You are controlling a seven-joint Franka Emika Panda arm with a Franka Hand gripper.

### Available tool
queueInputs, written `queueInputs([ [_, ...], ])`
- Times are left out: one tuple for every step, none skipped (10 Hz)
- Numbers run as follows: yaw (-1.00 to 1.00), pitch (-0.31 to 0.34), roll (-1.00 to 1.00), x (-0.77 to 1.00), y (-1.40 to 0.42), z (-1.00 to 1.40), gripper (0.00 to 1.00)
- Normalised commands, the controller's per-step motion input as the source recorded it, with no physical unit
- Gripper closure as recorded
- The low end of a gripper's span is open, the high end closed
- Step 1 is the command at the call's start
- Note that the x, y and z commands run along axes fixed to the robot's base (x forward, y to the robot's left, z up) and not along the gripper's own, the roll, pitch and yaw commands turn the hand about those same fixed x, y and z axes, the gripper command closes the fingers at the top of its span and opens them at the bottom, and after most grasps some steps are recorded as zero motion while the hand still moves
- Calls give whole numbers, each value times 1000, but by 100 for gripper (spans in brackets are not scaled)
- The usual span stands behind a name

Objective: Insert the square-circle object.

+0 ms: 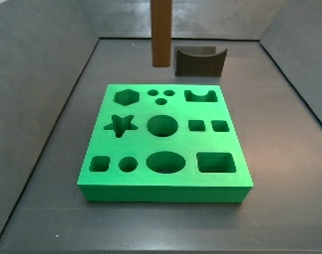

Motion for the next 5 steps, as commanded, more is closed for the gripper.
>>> queueInputs([
  [-866,-91,0,-29,-317,-600,100],
  [-806,-80,13,-14,-414,-549,100],
  [-783,-84,9,-14,-446,-514,100],
  [-786,-91,10,-14,-449,-511,100],
  [-749,-60,19,0,-517,-414,100],
])
